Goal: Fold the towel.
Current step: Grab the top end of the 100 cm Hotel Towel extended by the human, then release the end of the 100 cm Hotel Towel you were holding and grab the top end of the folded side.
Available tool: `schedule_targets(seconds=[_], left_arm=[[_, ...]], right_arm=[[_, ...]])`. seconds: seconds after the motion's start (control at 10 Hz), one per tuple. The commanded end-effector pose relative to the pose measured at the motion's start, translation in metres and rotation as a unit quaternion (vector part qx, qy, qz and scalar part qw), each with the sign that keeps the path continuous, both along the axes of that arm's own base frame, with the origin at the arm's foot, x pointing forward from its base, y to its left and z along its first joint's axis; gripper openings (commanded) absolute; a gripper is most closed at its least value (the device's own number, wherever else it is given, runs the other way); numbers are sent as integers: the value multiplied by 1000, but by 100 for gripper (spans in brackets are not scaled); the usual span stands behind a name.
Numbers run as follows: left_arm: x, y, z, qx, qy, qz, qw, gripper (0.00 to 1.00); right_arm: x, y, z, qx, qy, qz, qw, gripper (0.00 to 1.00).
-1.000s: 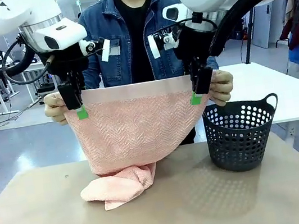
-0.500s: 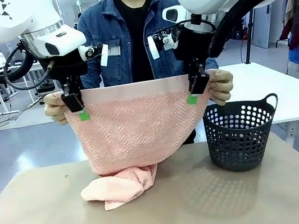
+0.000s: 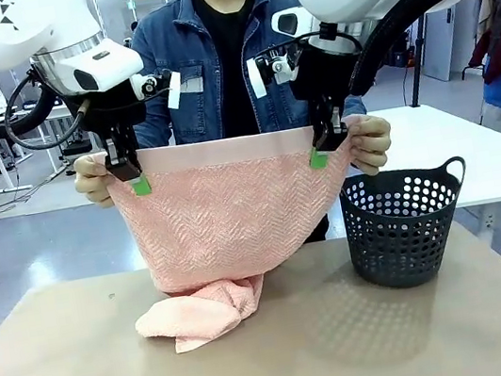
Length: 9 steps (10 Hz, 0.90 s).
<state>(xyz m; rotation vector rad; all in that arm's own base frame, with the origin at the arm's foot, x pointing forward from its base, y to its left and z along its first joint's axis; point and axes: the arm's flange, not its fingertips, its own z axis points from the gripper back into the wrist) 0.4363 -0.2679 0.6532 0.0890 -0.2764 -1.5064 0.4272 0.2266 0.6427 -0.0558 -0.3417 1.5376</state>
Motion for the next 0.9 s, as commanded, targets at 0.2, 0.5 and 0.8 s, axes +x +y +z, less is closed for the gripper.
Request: schedule_targets(seconds=[0.2,0.5,0.8], left_arm=[[-1,0,1,0,-1,0,1000,0],[-1,0,1,0,-1,0,1000,0],[-1,0,1,0,-1,0,1000,0]], right_arm=[[0,0,0,0,0,0,1000,0],[0,0,0,0,0,0,1000,0],[0,0,0,0,0,0,1000,0]])
